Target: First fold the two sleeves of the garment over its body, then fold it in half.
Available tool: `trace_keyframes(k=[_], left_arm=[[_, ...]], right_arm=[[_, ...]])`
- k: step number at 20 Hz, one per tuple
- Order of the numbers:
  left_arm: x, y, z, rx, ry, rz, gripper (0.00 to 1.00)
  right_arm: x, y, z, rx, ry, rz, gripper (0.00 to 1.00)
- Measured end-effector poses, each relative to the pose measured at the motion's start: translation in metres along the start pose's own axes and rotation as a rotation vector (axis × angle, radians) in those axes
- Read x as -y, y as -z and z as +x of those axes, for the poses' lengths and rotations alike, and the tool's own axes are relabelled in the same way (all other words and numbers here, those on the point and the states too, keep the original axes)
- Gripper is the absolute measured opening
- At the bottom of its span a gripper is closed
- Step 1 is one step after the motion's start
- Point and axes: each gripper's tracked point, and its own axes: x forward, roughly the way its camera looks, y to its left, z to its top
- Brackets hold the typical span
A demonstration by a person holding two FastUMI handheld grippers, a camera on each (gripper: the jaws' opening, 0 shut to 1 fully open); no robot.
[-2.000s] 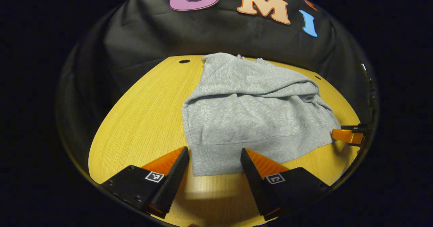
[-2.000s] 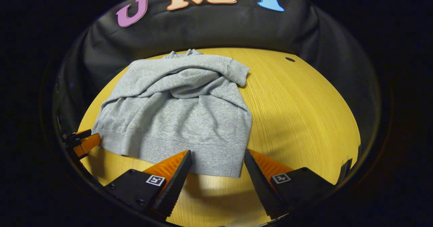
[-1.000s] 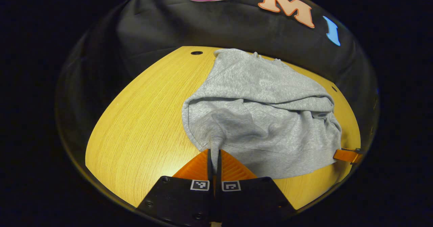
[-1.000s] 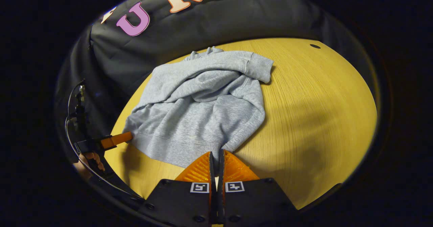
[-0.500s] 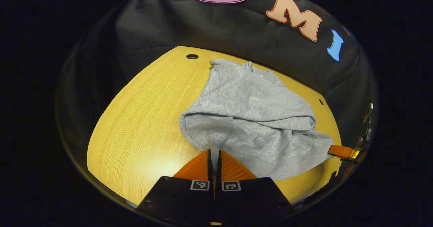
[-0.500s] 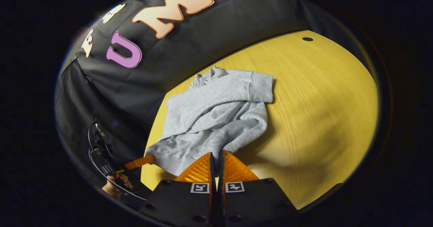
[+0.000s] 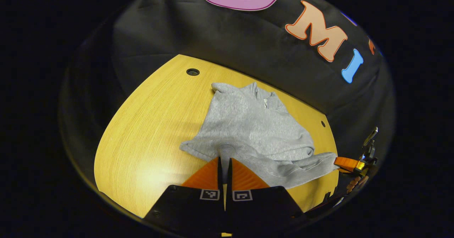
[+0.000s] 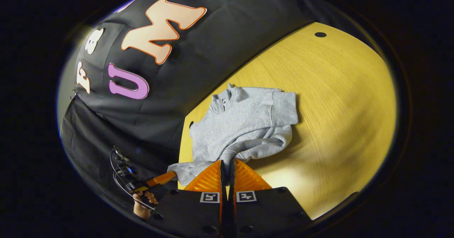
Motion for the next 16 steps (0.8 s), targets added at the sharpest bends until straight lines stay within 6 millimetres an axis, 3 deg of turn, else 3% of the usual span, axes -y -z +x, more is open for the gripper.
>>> trace_keyframes(k=[4, 9, 16], left_arm=[[0.000, -0.015, 0.018, -0.084, 0.018, -0.026, 0.00], [0.008, -0.047, 0.044, -0.153, 0.081, -0.101, 0.00], [-0.003, -0.063, 0.100, -0.290, 0.104, -0.227, 0.00]], right_arm=[[-0.004, -0.020, 0.020, -0.037, 0.005, 0.132, 0.02], [0.011, -0.055, 0.039, -0.034, 0.019, 0.285, 0.00], [0.032, -0.080, 0.079, -0.079, 0.085, 0.474, 0.03]])
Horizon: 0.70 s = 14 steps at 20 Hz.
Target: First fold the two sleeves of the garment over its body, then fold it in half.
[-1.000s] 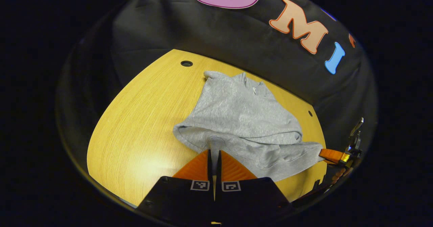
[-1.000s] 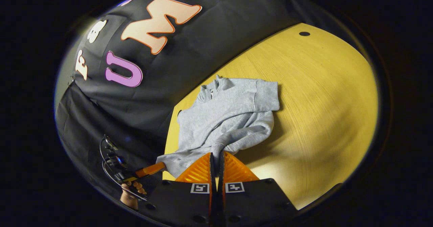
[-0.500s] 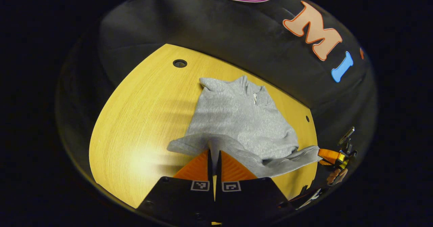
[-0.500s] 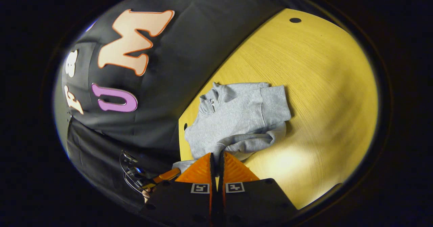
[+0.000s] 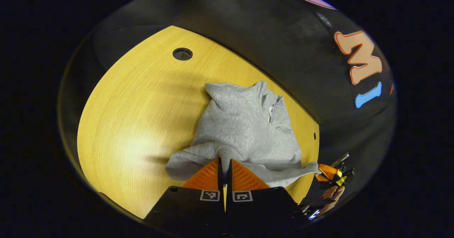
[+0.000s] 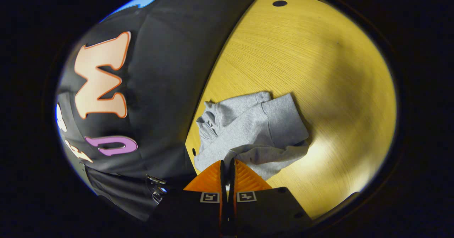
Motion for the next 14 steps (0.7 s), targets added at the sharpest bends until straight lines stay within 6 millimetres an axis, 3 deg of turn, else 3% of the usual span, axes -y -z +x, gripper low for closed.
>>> trace_keyframes(k=[2, 6, 9, 10, 11, 13, 14], left_arm=[[-0.002, -0.005, 0.011, -0.031, -0.006, -0.018, 0.00], [-0.008, -0.009, 0.031, -0.071, -0.036, -0.011, 0.00], [-0.007, -0.017, 0.028, -0.048, -0.032, 0.010, 0.06], [-0.010, -0.025, 0.032, -0.022, -0.046, 0.020, 0.17], [-0.010, -0.032, 0.032, 0.011, -0.052, 0.033, 0.35], [-0.015, -0.049, 0.028, 0.094, -0.088, 0.058, 0.71], [-0.012, -0.058, 0.024, 0.140, -0.093, 0.070, 0.89]], right_arm=[[0.012, -0.008, 0.018, 0.002, 0.041, 0.010, 0.00], [0.017, -0.018, 0.042, -0.003, 0.073, 0.100, 0.04], [0.003, -0.031, 0.053, 0.033, 0.012, 0.140, 0.12], [-0.007, -0.047, 0.047, 0.088, -0.033, 0.147, 0.21], [-0.015, -0.060, 0.044, 0.151, -0.067, 0.131, 0.41], [-0.021, -0.078, 0.036, 0.251, -0.107, 0.076, 0.67], [-0.025, -0.080, 0.036, 0.275, -0.123, 0.055, 0.92]])
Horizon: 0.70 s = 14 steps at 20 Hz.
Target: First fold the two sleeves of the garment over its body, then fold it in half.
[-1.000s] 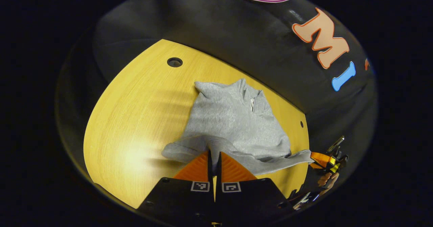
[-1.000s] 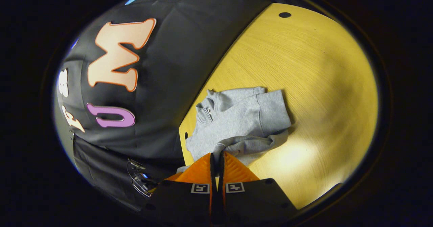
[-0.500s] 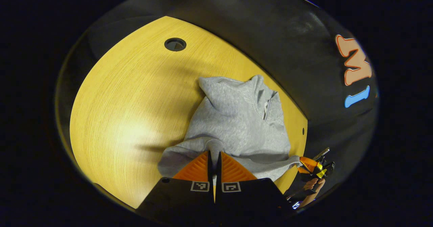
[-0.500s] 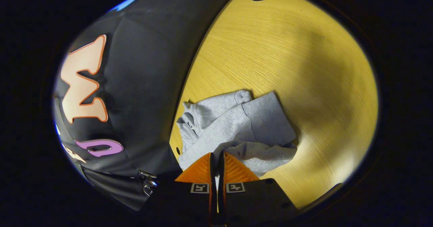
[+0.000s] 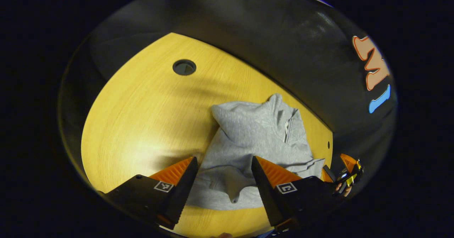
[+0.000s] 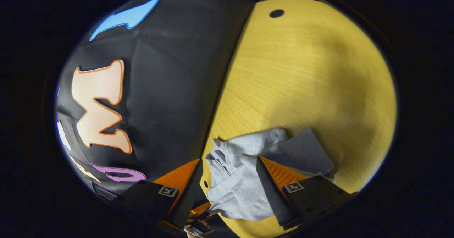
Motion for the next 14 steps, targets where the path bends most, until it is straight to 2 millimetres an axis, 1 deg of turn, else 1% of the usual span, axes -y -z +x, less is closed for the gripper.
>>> trace_keyframes(k=[1, 2, 3, 4, 6, 7, 8, 10, 11, 12, 13, 14], left_arm=[[0.001, -0.010, -0.005, 0.047, -0.008, 0.015, 0.89], [0.001, -0.023, -0.012, 0.112, -0.029, 0.033, 0.91], [0.002, -0.039, -0.019, 0.188, -0.046, 0.050, 0.95], [0.006, -0.056, -0.029, 0.268, -0.054, 0.064, 0.95], [0.015, -0.074, -0.054, 0.397, -0.075, 0.095, 0.95], [0.021, -0.078, -0.069, 0.447, -0.082, 0.118, 0.96], [0.026, -0.080, -0.085, 0.498, -0.091, 0.147, 0.96], [0.037, -0.073, -0.116, 0.603, -0.121, 0.224, 0.96], [0.042, -0.064, -0.133, 0.652, -0.138, 0.269, 0.96], [0.047, -0.052, -0.149, 0.694, -0.153, 0.315, 0.96], [0.053, -0.039, -0.161, 0.727, -0.170, 0.352, 0.96], [0.058, -0.023, -0.173, 0.741, -0.180, 0.376, 0.95]], right_arm=[[-0.001, -0.002, -0.003, 0.010, -0.008, -0.020, 0.87], [0.002, -0.003, -0.006, 0.020, -0.001, -0.043, 0.94], [0.006, -0.004, -0.012, 0.032, 0.008, -0.073, 0.95], [0.008, -0.007, -0.015, 0.044, 0.012, -0.107, 0.96], [0.006, -0.006, -0.027, 0.068, 0.006, -0.178, 0.96], [0.002, -0.006, -0.038, 0.088, -0.001, -0.226, 0.96], [-0.001, -0.011, -0.047, 0.134, -0.003, -0.294, 0.96], [-0.004, -0.019, -0.065, 0.234, -0.002, -0.445, 0.97], [-0.010, -0.016, -0.078, 0.265, -0.013, -0.505, 0.90], [-0.013, -0.012, -0.090, 0.287, -0.024, -0.558, 0.91], [-0.014, -0.005, -0.100, 0.305, -0.030, -0.611, 0.97], [-0.015, 0.000, -0.113, 0.328, -0.039, -0.662, 0.98]])
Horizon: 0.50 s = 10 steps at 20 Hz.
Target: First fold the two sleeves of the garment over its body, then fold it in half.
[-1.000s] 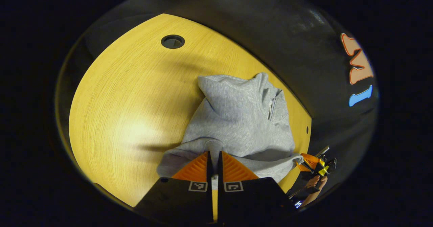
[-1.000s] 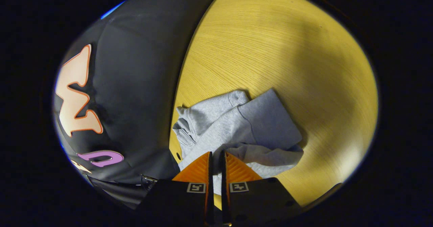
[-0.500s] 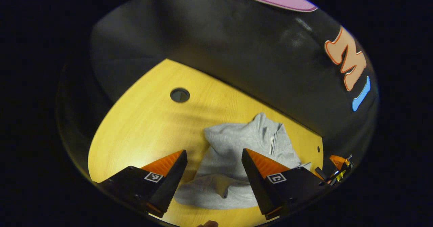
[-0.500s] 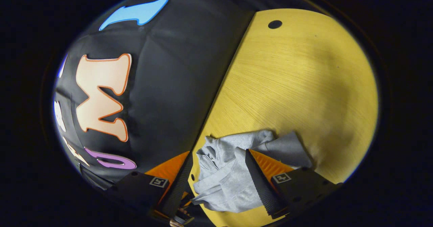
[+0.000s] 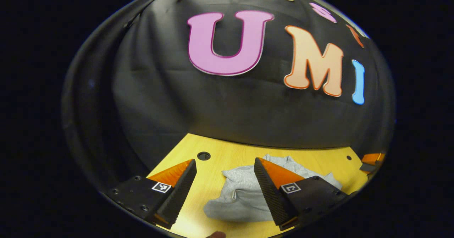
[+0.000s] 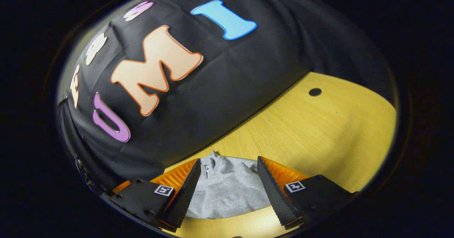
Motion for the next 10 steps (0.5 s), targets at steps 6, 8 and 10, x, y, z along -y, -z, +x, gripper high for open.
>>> trace_keyframes(k=[6, 8, 10], left_arm=[[0.013, 0.012, -0.097, 0.098, -0.019, 0.047, 0.95], [0.005, 0.024, -0.121, 0.099, -0.049, 0.044, 0.95], [0.002, 0.036, -0.143, 0.097, -0.048, 0.043, 0.95]], right_arm=[[-0.033, 0.002, -0.075, 0.119, -0.058, -0.230, 0.98], [-0.045, 0.007, -0.097, 0.163, -0.060, -0.309, 0.98], [-0.051, 0.013, -0.121, 0.209, -0.052, -0.393, 0.98]])
